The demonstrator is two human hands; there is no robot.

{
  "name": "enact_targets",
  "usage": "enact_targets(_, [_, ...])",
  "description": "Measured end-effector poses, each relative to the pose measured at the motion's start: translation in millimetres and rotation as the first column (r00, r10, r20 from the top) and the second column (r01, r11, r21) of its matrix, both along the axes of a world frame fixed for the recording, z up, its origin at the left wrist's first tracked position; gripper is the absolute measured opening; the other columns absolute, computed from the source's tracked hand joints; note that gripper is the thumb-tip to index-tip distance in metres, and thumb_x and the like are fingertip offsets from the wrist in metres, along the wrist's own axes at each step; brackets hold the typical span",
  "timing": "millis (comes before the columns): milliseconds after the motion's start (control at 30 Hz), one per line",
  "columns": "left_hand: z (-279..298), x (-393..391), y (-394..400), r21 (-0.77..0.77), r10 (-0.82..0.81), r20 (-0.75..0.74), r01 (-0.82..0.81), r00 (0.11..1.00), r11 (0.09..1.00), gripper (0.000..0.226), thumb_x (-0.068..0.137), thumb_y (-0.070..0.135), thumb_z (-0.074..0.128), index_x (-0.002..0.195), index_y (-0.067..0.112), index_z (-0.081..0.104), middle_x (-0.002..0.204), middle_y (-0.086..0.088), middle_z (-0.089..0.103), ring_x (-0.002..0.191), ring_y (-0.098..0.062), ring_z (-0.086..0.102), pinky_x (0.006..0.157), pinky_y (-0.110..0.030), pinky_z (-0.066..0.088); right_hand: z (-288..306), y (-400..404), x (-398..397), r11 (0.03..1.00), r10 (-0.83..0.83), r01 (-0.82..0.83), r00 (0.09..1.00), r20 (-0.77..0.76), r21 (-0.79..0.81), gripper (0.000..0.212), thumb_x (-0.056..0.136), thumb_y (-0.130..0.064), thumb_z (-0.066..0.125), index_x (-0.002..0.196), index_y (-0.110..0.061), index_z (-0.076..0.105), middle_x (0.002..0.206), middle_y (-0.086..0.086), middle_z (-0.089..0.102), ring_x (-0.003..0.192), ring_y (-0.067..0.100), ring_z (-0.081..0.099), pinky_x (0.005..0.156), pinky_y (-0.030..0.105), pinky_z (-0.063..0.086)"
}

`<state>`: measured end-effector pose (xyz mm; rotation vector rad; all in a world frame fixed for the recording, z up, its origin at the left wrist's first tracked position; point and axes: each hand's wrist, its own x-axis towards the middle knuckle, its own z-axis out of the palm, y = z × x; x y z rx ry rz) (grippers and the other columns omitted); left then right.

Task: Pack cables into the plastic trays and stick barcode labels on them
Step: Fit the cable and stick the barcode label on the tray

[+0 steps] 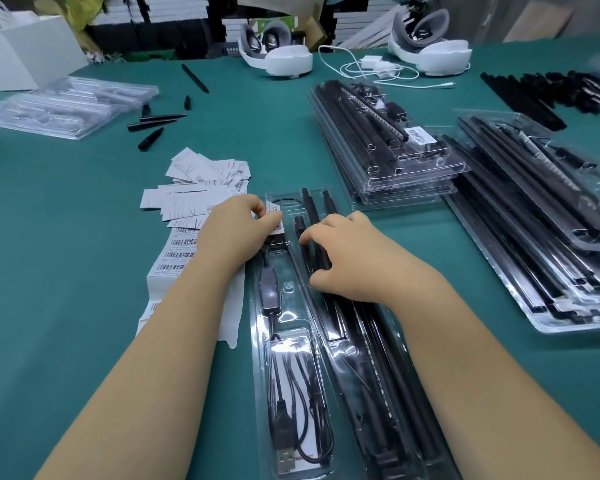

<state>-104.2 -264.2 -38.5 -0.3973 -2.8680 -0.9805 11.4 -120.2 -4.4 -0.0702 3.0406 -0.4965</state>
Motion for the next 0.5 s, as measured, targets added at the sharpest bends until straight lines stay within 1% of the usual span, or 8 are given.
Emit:
enact_targets(100, [-1,3,5,-0.032,0.058,-0.024,-0.058,0.998,0.998,0.029,0.085,0.044,0.056,0.068,0.022,0.048,0.067,0.007,0.055,0.064,-0.009,0.050,0.054,-0.027,0.032,1,-1,1,1.000,-0.004,0.004,1.000,0.000,0.007,0.052,0.085,-0.033,0.056,0.135,-0.029,0.041,0.131,-0.004,0.043,0.123,0.023,0.027,0.089,0.035,0.040])
enact_targets(200, [-2,5,9,-0.028,0.113,-0.048,-0.115,0.992,0.993,0.028,0.084,0.041,0.055,0.067,0.021,0.048,0.065,0.007,0.053,0.062,-0.006,0.047,0.052,-0.026,0.029,1,-3,1,1.000,-0.008,0.008,1.000,-0.004,0.019,0.051,0.085,-0.032,0.055,0.134,-0.028,0.041,0.130,-0.003,0.044,0.122,0.024,0.028,0.089,0.035,0.041])
enact_targets(333, [-2,4,12,-0.016,0.160,-0.034,-0.161,0.986,0.987,0.028,0.082,0.042,0.056,0.066,0.020,0.049,0.063,0.006,0.054,0.061,-0.007,0.047,0.051,-0.025,0.028,1,-5,1,0.999,-0.014,0.014,1.000,-0.011,0.041,0.050,0.084,-0.031,0.056,0.132,-0.025,0.043,0.125,-0.001,0.046,0.116,0.024,0.031,0.088,0.037,0.043])
enact_targets(500, [-3,3,14,-0.020,0.201,-0.027,-0.202,0.979,0.979,0.031,0.082,0.045,0.056,0.066,0.019,0.052,0.062,0.005,0.054,0.059,-0.008,0.047,0.051,-0.024,0.028,0,-8,1,0.999,-0.020,0.021,0.999,-0.025,0.050,0.047,0.083,-0.029,0.055,0.128,-0.023,0.045,0.121,0.000,0.047,0.111,0.024,0.032,0.086,0.036,0.043])
